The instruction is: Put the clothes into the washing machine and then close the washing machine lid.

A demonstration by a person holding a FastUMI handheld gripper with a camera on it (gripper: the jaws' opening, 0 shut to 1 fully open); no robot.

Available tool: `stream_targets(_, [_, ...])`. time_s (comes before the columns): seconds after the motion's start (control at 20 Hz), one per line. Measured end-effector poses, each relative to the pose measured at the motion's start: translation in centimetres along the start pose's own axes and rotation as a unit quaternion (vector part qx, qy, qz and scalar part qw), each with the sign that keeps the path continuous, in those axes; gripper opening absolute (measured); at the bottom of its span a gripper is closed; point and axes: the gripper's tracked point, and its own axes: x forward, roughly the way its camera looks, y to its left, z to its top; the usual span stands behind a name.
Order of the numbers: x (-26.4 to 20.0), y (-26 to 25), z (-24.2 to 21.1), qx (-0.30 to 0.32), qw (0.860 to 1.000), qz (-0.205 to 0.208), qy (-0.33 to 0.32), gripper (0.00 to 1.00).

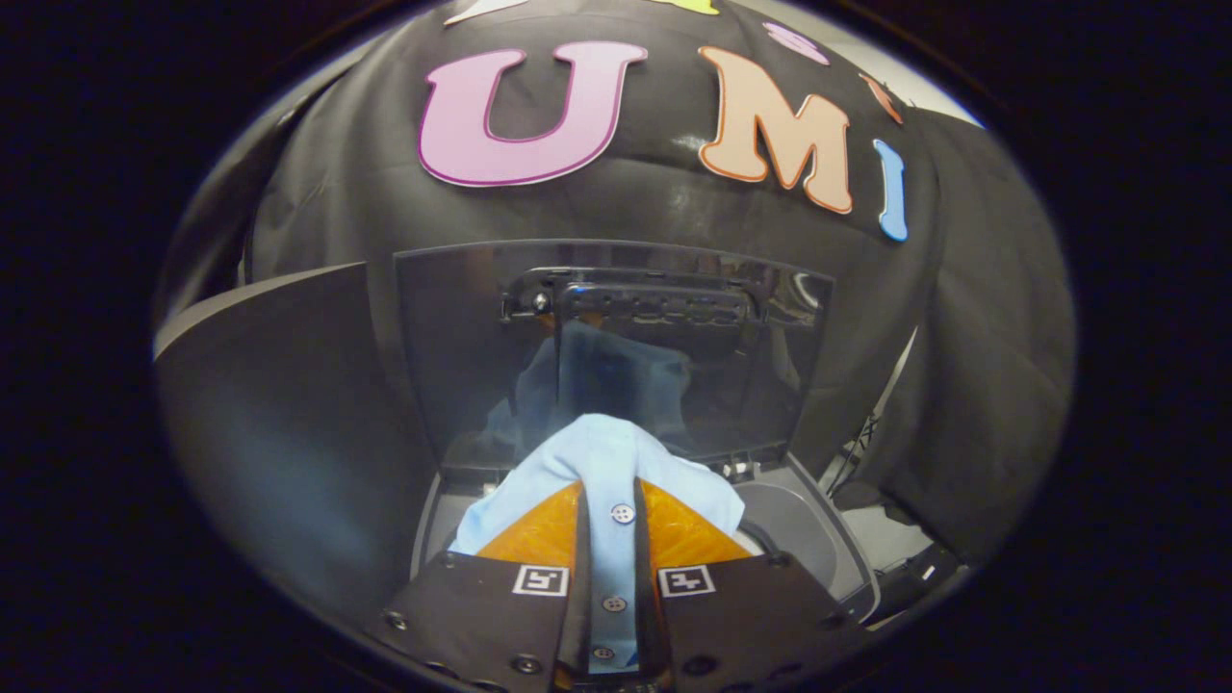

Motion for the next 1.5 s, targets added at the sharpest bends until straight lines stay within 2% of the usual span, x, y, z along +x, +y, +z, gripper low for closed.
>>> stream_targets(0.05, [-0.2, 0.2, -0.1, -0.003, 1.000, 0.003, 0.005, 0.20])
stream_targets(0.15, [-0.1, 0.2, -0.4, -0.006, 1.000, 0.006, 0.019, 0.32])
stream_targets(0.35, [-1.5, -0.2, -1.2, -0.006, 0.999, 0.003, 0.039, 0.33])
stream_targets(0.6, [-3.7, 0.3, 0.1, 0.031, 0.999, 0.032, 0.021, 0.70])
stream_targets(0.8, [-5.5, -0.5, -0.2, 0.055, 0.998, 0.029, 0.010, 1.00])
stream_targets(0.9, [-6.7, -0.4, -0.4, 0.068, 0.997, 0.038, 0.011, 0.99])
stream_targets(1.2, [-11.7, 0.4, 1.1, 0.046, 0.997, 0.051, -0.015, 0.98])
stream_targets(1.4, [-15.7, 2.2, 3.7, 0.015, 0.996, 0.062, -0.070, 0.98])
stream_targets(1.5, [-17.3, 3.9, 5.3, -0.007, 0.990, 0.085, -0.109, 0.98])
